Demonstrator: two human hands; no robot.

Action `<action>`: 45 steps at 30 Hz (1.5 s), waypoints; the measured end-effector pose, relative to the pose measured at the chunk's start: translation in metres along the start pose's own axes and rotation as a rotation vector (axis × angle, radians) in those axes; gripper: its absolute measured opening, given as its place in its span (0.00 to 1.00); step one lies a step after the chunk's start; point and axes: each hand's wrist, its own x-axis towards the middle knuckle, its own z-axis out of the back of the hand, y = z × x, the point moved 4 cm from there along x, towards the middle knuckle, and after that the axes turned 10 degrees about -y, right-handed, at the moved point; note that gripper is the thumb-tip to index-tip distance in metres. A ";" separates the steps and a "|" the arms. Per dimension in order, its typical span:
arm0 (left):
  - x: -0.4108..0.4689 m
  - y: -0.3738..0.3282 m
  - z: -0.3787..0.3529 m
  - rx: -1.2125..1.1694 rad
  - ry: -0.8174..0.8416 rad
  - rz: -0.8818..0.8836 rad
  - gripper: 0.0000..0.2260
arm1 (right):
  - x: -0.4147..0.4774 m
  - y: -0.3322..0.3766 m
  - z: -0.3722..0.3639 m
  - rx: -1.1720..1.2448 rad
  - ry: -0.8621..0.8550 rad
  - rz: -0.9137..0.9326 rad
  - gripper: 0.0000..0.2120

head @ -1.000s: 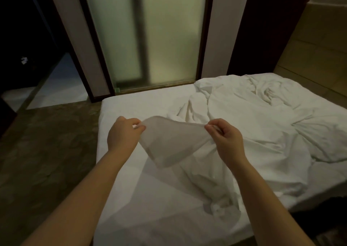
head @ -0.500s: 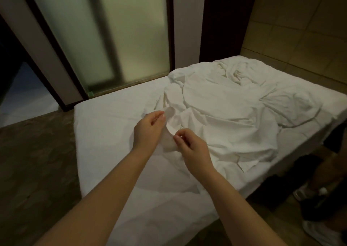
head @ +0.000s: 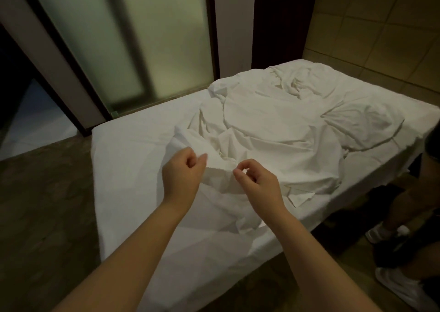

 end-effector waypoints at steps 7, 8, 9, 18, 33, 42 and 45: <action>0.010 0.007 0.026 -0.018 -0.177 0.136 0.06 | -0.017 -0.003 -0.013 -0.037 0.236 0.039 0.06; 0.009 0.012 0.029 -0.059 -0.169 0.190 0.10 | -0.019 0.000 -0.016 -0.015 0.236 0.045 0.07; 0.008 0.019 0.032 -0.123 -0.167 0.272 0.13 | -0.019 0.003 -0.019 -0.005 0.239 0.056 0.07; -0.009 0.054 0.055 -0.367 -0.212 0.675 0.08 | -0.015 0.028 -0.056 -0.055 0.224 0.130 0.06; 0.036 0.060 0.059 0.120 0.020 0.146 0.14 | 0.009 0.045 -0.109 -0.091 0.250 0.087 0.03; 0.045 0.073 0.043 -0.415 0.329 0.450 0.17 | 0.026 0.055 -0.145 -0.112 0.196 -0.015 0.11; 0.049 0.071 0.043 -0.331 0.393 0.373 0.21 | 0.035 0.055 -0.149 -0.102 0.151 -0.085 0.12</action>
